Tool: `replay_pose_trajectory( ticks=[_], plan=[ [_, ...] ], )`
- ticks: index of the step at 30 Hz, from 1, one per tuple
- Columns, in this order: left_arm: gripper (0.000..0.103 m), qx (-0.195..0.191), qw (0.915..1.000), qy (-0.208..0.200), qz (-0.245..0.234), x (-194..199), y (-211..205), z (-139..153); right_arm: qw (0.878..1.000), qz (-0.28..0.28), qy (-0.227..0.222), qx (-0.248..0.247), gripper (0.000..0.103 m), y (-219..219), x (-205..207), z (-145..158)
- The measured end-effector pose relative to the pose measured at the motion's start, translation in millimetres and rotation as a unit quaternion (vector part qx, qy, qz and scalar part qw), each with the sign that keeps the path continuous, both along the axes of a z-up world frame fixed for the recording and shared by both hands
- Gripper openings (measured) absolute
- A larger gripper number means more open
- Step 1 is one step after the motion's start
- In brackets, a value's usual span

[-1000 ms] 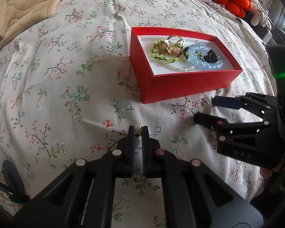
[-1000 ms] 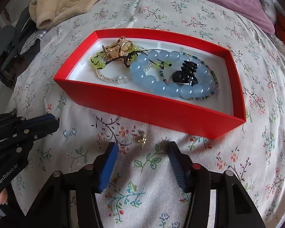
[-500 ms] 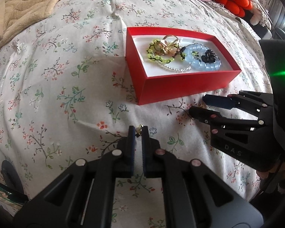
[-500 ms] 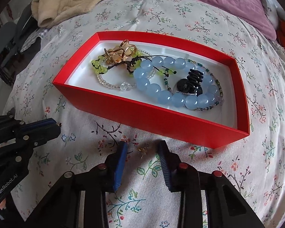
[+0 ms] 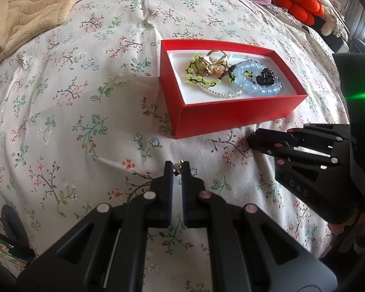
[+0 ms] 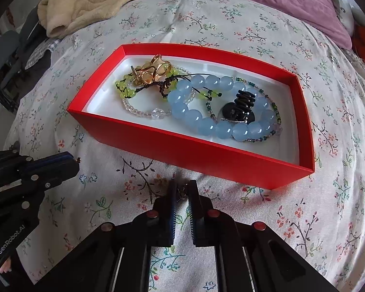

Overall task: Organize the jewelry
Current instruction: 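Grasp the last small gold earring with the right tool, then carry both earrings over the red box with both tools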

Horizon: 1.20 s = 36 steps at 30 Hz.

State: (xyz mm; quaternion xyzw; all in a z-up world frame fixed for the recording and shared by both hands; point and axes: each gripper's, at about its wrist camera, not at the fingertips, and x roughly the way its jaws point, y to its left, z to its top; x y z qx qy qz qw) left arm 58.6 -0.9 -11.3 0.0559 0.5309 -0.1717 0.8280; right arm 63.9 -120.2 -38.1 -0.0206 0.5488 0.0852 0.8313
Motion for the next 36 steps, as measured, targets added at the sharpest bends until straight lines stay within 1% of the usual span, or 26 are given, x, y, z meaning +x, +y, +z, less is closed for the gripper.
replay_pose_trajectory(
  ticks=[6,12,20,27,32,36],
  plan=[
    [0.007,-0.004,1.0,-0.009,0.001,-2,-1,6,1.0,-0.01,0.001,0.015,0.009,-8,-2,9],
    [0.007,-0.015,0.9996,-0.022,0.004,-2,-5,19,0.999,-0.018,-0.008,0.037,0.009,-18,-9,28],
    [0.007,-0.03,0.9984,-0.046,0.011,1,-10,39,0.997,-0.032,-0.038,0.065,0.009,-30,-16,58],
    [0.007,-0.046,0.9965,-0.068,0.019,10,-17,54,0.994,-0.056,-0.061,0.076,0.009,-46,-8,79],
    [0.007,-0.049,0.995,-0.084,0.023,18,-25,59,0.993,-0.067,-0.064,0.075,0.009,-57,6,84],
    [0.007,-0.044,0.9945,-0.091,0.027,28,-34,56,0.992,-0.074,-0.061,0.082,0.009,-63,14,82]
  ],
)
